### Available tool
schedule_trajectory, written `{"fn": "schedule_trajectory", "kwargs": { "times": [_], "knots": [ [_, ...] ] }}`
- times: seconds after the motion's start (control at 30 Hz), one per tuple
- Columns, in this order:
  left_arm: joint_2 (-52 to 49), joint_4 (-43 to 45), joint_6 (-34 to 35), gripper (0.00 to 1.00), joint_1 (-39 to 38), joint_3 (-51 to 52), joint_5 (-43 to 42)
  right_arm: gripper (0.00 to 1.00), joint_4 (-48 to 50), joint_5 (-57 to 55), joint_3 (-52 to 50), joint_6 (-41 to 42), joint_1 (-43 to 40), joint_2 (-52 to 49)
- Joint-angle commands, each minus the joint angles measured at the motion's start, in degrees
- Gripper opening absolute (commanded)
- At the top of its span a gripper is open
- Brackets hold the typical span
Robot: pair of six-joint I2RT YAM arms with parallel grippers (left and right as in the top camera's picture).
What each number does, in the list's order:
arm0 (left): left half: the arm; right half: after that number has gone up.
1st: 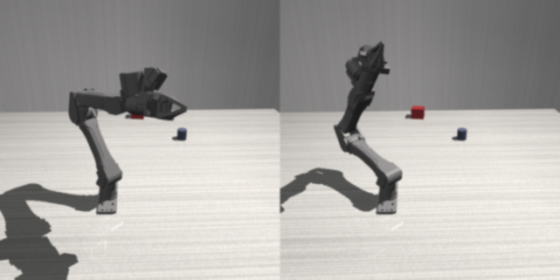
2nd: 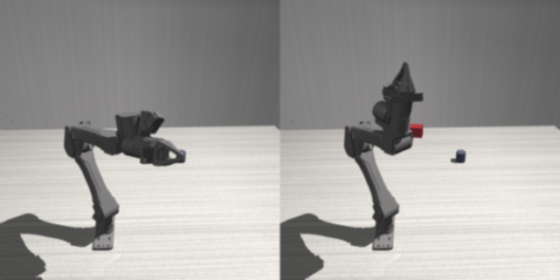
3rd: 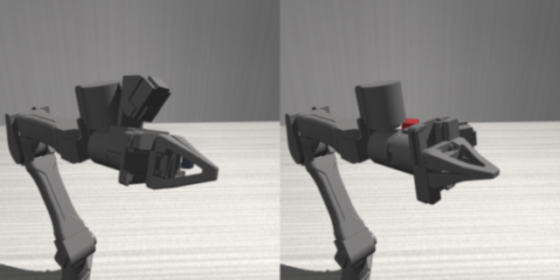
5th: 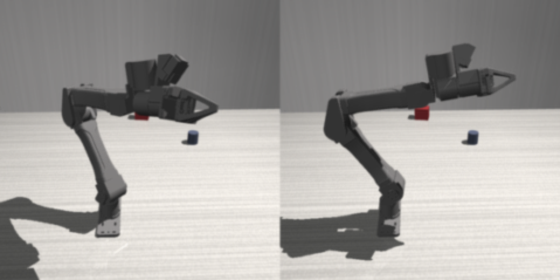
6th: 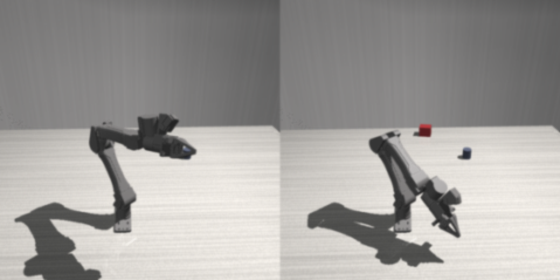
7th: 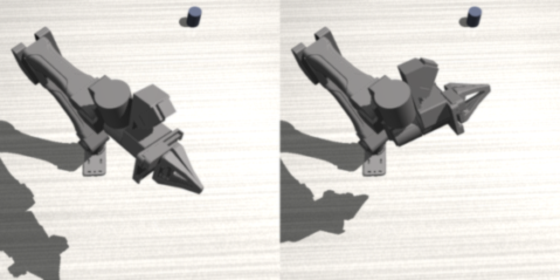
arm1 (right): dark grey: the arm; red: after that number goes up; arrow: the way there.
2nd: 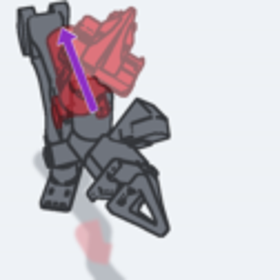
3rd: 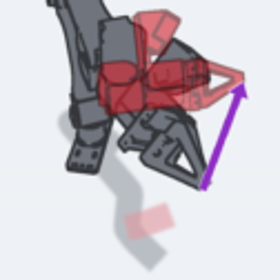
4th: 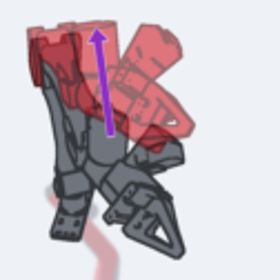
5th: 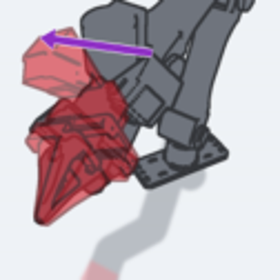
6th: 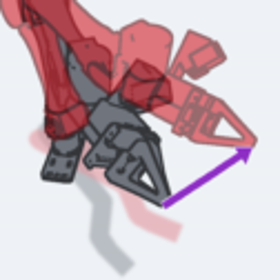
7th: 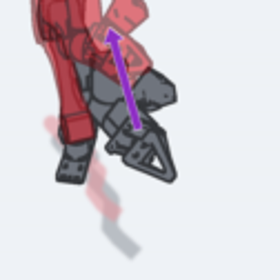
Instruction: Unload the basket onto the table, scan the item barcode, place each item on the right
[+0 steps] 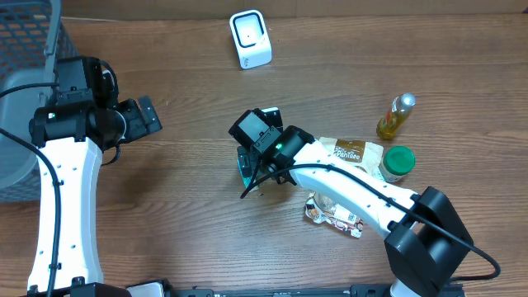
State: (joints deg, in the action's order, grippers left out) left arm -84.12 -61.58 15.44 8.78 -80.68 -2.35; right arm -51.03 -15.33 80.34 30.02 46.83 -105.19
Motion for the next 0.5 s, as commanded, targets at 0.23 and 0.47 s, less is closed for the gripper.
{"fn": "schedule_trajectory", "kwargs": {
  "times": [0.23, 0.47],
  "knots": [
    [0.48, 0.09, 0.39, 1.0, 0.2, -0.79, -0.52, 1.0, -0.13, -0.04, -0.13, 0.66, -1.53, 0.07],
    [0.48, 0.07, 0.39, 0.99, 0.2, -0.79, -0.55, 1.0, -1.2, 1.68, -0.13, 0.66, -4.87, 0.07]
  ]
}}
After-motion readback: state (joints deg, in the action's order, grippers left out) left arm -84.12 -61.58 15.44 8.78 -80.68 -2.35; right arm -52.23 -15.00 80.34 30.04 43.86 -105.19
